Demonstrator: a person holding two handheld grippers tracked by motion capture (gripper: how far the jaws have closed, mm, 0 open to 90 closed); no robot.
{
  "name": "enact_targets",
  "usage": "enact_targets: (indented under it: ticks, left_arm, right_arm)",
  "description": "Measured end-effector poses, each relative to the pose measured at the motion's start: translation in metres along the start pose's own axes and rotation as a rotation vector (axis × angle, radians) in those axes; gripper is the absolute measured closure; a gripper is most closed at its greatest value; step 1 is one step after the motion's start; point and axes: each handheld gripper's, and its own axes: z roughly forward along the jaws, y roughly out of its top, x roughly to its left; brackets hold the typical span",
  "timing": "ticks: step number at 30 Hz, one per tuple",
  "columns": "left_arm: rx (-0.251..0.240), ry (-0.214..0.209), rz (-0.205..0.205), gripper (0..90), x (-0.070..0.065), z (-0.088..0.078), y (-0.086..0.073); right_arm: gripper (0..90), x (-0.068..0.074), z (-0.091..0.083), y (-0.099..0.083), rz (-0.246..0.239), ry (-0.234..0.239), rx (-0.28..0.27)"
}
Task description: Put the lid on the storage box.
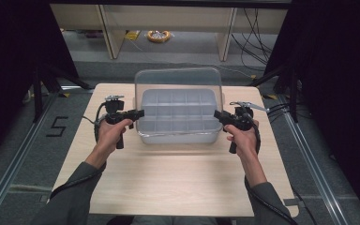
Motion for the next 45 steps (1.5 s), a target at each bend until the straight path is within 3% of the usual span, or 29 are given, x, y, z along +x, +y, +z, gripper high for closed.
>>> enact_targets:
  ticks: [2, 3, 4, 5, 6, 7, 9, 11, 12, 14, 15, 17, 19, 20, 21, 24, 25, 27, 28, 29, 33, 38, 39, 45]
  left_arm:
    - [0.004, 0.002, -0.001, 59.9, 0.001, 0.003, 0.002]
    - [0.006, 0.006, -0.001, 59.9, 0.002, 0.005, 0.002]
    - [0.019, 0.009, 0.005, 59.9, 0.003, 0.006, 0.002]
    - [0.025, 0.010, 0.005, 59.8, 0.004, 0.008, 0.003]
    - [0.020, 0.008, -0.014, 59.7, 0.004, 0.010, 0.002]
    - [0.020, 0.012, -0.018, 59.6, 0.004, 0.012, 0.002]
    - [0.023, 0.014, -0.027, 59.3, 0.005, 0.015, 0.002]
    - [0.039, 0.021, -0.015, 59.1, 0.006, 0.017, 0.003]
    - [0.044, 0.018, -0.014, 59.1, 0.007, 0.018, 0.003]
    - [0.035, 0.022, -0.029, 58.9, 0.007, 0.021, 0.004]
    - [0.035, 0.022, -0.036, 58.8, 0.008, 0.022, 0.005]
    - [0.038, 0.026, -0.034, 58.6, 0.009, 0.023, 0.005]
    - [0.050, 0.024, -0.034, 58.2, 0.012, 0.024, 0.003]
    - [0.054, 0.025, -0.035, 57.9, 0.013, 0.025, 0.003]
    - [0.057, 0.024, -0.035, 57.6, 0.014, 0.026, 0.002]
    - [0.066, 0.025, -0.039, 56.6, 0.015, 0.031, 0.001]
    - [0.068, 0.020, -0.048, 56.2, 0.016, 0.032, 0.000]
    - [0.073, 0.014, -0.059, 56.1, 0.018, 0.034, -0.001]
    - [0.077, 0.010, -0.058, 56.0, 0.019, 0.035, -0.002]
    - [0.081, 0.008, -0.063, 55.7, 0.020, 0.037, -0.003]
    - [0.063, 0.011, -0.072, 54.6, 0.020, 0.040, -0.005]
    - [0.067, 0.019, -0.042, 52.8, 0.019, 0.039, -0.005]
    - [0.072, 0.018, -0.035, 52.3, 0.019, 0.039, -0.006]
    - [0.056, 0.036, -0.018, 49.8, 0.016, 0.039, -0.008]
  right_arm:
    - [60.9, 0.000, 0.004, 0.000, 0.023, 0.004, 0.011]
    - [60.8, -0.002, 0.007, 0.000, 0.009, -0.003, 0.009]
    - [60.7, 0.000, 0.008, 0.000, 0.048, -0.008, 0.018]
    - [60.6, -0.003, 0.009, 0.000, 0.028, -0.001, 0.017]
    - [60.6, -0.002, 0.011, -0.001, 0.051, -0.010, 0.018]
    - [60.5, -0.005, 0.013, -0.001, 0.027, -0.012, 0.017]
    - [60.5, -0.007, 0.015, -0.002, 0.025, -0.022, 0.024]
    - [60.4, -0.008, 0.017, -0.004, 0.030, -0.028, 0.020]
    - [60.4, -0.004, 0.017, -0.004, 0.086, -0.029, 0.037]
    - [60.3, -0.006, 0.019, -0.005, 0.080, -0.030, 0.040]
    - [60.3, -0.010, 0.021, -0.005, 0.041, -0.031, 0.032]
    - [60.0, -0.006, 0.022, -0.006, 0.087, -0.027, 0.046]
    - [59.7, -0.005, 0.022, -0.007, 0.099, -0.024, 0.054]
    - [59.6, -0.008, 0.024, -0.008, 0.072, -0.029, 0.046]
    - [59.2, -0.004, 0.024, -0.009, 0.129, -0.019, 0.065]
    - [58.9, 0.000, 0.024, -0.010, 0.211, -0.030, 0.104]
    - [58.8, -0.005, 0.026, -0.012, 0.156, -0.033, 0.074]
    - [58.7, -0.010, 0.028, -0.013, 0.123, -0.028, 0.061]
    - [58.7, -0.017, 0.030, -0.014, 0.053, -0.031, 0.041]
    - [58.6, -0.016, 0.030, -0.015, 0.075, -0.031, 0.049]
    - [58.4, -0.017, 0.032, -0.016, 0.082, -0.028, 0.051]
    - [58.4, -0.015, 0.032, -0.016, 0.106, -0.034, 0.056]
    - [58.4, -0.013, 0.031, -0.017, 0.134, -0.031, 0.061]
    - [58.3, -0.013, 0.032, -0.017, 0.126, -0.034, 0.059]
